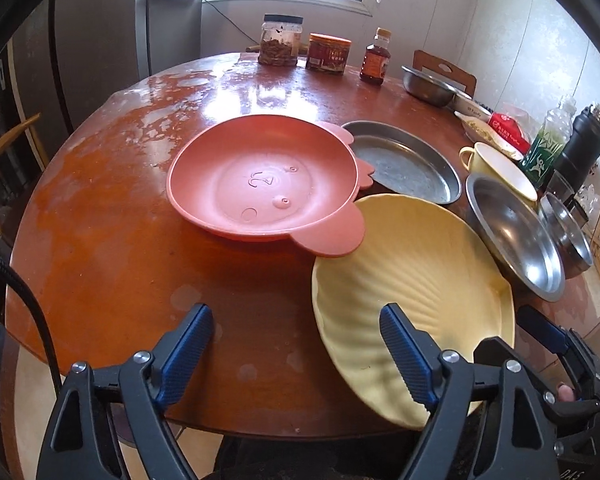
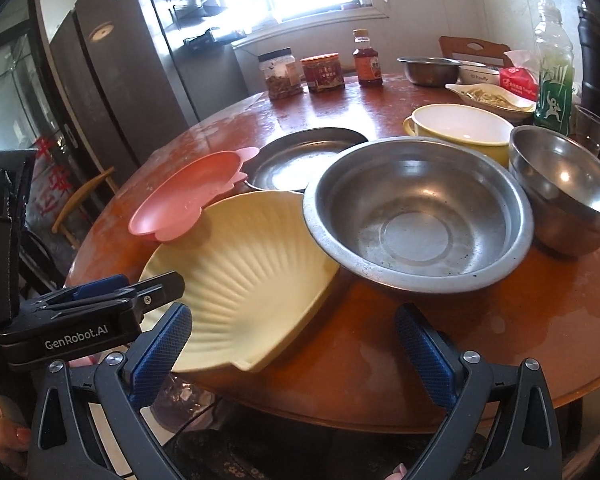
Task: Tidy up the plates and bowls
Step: 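Grasp the rim of the yellow shell plate with the left tool and lift, then carry the yellow shell plate with the left tool toward the table edge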
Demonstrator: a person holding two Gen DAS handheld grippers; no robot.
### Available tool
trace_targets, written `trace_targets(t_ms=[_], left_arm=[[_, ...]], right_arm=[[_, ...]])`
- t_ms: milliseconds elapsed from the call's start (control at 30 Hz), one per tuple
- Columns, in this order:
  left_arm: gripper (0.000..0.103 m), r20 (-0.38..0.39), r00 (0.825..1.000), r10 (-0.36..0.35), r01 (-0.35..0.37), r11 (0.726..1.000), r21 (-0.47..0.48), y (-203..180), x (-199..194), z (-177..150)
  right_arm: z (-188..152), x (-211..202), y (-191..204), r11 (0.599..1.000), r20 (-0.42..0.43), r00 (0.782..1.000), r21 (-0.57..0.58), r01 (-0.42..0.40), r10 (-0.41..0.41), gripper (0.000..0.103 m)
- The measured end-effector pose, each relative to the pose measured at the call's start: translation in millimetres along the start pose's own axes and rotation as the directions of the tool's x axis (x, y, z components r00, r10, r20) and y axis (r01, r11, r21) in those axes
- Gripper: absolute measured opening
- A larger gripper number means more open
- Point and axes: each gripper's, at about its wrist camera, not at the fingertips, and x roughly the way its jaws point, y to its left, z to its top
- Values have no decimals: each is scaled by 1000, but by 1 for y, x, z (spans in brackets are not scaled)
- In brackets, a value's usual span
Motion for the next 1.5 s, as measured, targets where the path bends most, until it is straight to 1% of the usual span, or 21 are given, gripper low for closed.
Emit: trace_targets(t_ms=[67,133,167,200,267,300,333,367,400,700,967,1067,1233,1500], left_arm=[[84,5,1000,-5,5,1000,1,-3,2,1],[82,14,1000,-6,5,1000,11,-6,3,2],[77,18,1000,-7,7,1000,16,-9,4,2],[74,21,1000,-13,13,1000,24,-11,3,2],[61,23,999,-26,25,999,44,-18,3,2],[57,25,999,-28,27,998,52,-21,3,1],[51,26,999,-33,32,998,59,-25,2,-1],[47,25,999,-44,42,997,63,-28,0,-3],[47,24,999,-43,42,997,64,-29,-1,-4],[47,-3,995,-97,97,994,59,-32,-17,-23],[47,10,994,-106,105,993,56,-36,-39,-34],[47,26,995,-95,94,994,51,-34,-49,-36],[47,57,995,-80,79,997,26,-23,-66,-38],[47,100,995,-15,21,998,-51,13,-83,-35]], right_arm=[[0,2,0,1000,-2,1000,1,-9,9,90],[1,6,2,1000,-9,1000,-10,-15,15,76],[2,8,2,1000,-15,1000,-15,-15,15,72],[1,9,2,1000,-9,1000,-22,-11,10,64],[1,11,4,999,-6,1000,-41,-13,13,57],[1,11,4,999,-6,1000,-49,-12,12,52],[0,10,5,998,-6,1000,-57,-12,11,49],[-1,10,5,998,-7,1000,-61,-15,14,47],[-2,8,5,998,-8,1000,-64,-14,14,45],[-14,-7,2,996,-8,1000,-86,-1,0,44],[-21,-27,3,995,16,1000,-100,-14,15,42],[-20,-31,7,995,22,999,-98,-29,32,42],[-16,-40,20,990,46,998,-132,-46,53,42],[-3,-30,58,976,30,993,-191,-108,116,42]])
